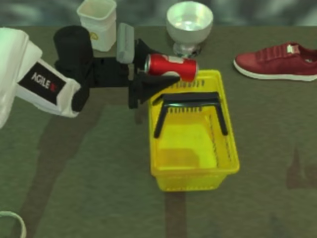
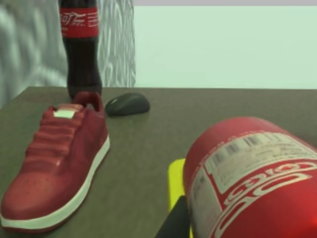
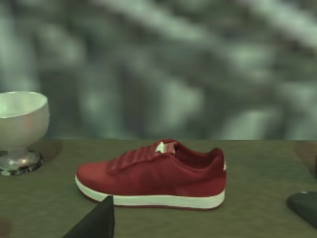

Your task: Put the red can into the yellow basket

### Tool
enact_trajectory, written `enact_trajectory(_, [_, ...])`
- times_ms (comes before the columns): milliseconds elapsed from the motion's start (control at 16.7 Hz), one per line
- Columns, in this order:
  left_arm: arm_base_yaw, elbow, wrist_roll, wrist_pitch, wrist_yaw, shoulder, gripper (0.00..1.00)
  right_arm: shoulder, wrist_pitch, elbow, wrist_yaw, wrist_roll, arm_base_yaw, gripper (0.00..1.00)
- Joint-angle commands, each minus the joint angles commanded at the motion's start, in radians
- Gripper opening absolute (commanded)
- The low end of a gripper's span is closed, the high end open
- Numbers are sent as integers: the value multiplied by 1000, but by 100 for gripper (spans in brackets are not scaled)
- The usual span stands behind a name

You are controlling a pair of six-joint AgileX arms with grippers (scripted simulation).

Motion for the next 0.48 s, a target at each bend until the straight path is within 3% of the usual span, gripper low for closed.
enact_trajectory(420, [0, 0, 0, 0, 0, 0, 98, 0, 0, 0, 0, 0, 0, 100])
enact_trajectory(480, [0, 0, 0, 0, 0, 0, 100, 0, 0, 0, 0, 0, 0, 100])
